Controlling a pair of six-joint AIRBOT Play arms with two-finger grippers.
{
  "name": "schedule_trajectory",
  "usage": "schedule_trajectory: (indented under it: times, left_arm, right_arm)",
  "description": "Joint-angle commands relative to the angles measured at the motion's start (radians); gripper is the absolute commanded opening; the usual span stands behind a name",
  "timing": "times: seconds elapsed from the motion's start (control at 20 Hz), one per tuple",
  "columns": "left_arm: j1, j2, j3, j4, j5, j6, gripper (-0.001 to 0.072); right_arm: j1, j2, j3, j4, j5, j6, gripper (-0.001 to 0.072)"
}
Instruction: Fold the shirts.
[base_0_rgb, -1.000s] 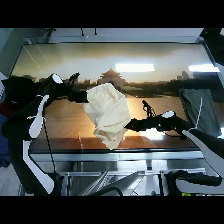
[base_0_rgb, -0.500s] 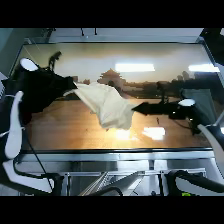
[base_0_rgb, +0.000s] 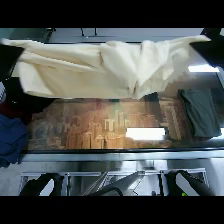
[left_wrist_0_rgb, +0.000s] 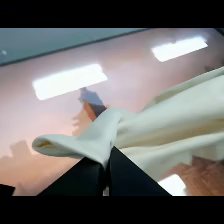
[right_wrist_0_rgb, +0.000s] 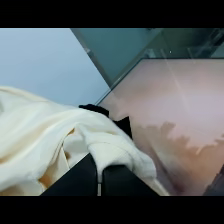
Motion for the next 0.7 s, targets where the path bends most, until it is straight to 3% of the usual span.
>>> schedule_trajectory:
  times: [0.0,0.15,0.3,0.5,0.65]
  left_arm:
    - [0.001,0.164,-0.045,0.098,0.006,0.000,0.0014]
    - [0.000,0.185,-0.243,0.047,0.006,0.002,0.0015]
    - [-0.013,0.113,-0.473,-0.039,0.009,0.055,0.0015]
    - [-0.095,-0.094,-0.665,-0.043,0.086,0.130,0.0015]
    - [-0.141,-0.286,-0.719,-0.042,0.175,0.192,0.0015]
  right_arm:
    - [-0.037,0.057,0.053,-0.065,0.068,0.063,0.0023]
    - [-0.037,0.057,-0.054,-0.143,0.115,0.096,0.0024]
    - [-0.030,0.047,-0.320,-0.143,0.102,0.058,0.0023]
    - [0.065,-0.017,-0.739,-0.144,-0.059,-0.022,0.0024]
    - [0.113,-0.122,-0.908,-0.144,-0.204,-0.140,0.0026]
